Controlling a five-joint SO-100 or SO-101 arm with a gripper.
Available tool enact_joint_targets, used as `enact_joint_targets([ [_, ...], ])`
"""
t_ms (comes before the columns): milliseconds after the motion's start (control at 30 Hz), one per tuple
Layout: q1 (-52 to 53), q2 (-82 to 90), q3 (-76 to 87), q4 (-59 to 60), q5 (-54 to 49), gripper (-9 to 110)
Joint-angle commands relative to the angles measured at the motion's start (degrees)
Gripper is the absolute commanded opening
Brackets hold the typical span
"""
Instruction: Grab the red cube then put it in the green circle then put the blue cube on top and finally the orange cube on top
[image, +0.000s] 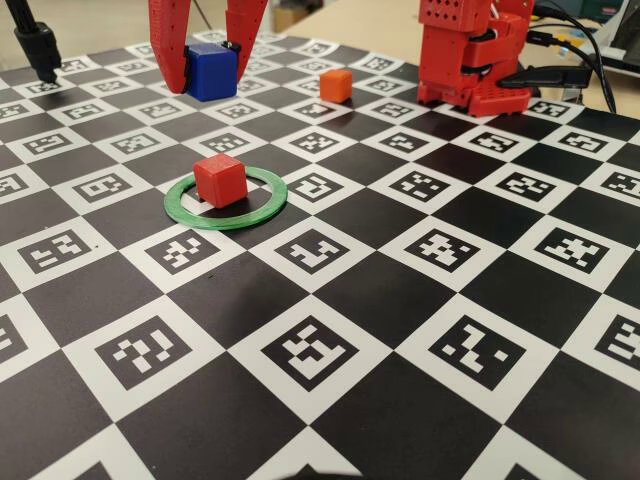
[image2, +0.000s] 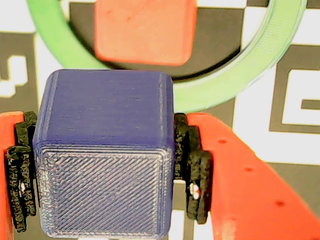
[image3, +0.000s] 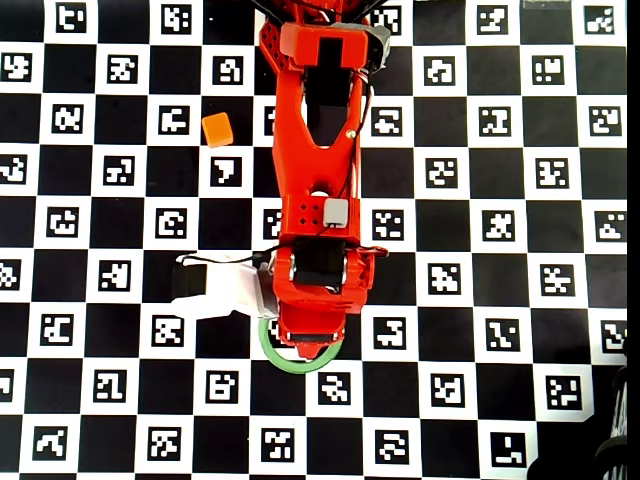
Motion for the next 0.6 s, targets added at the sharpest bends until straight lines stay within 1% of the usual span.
enact_joint_targets([
  [0,1.05,7.56,0.79,-2.55,0.35,6],
  [567,2.29,5.27,10.63,-11.69,0.18,6],
])
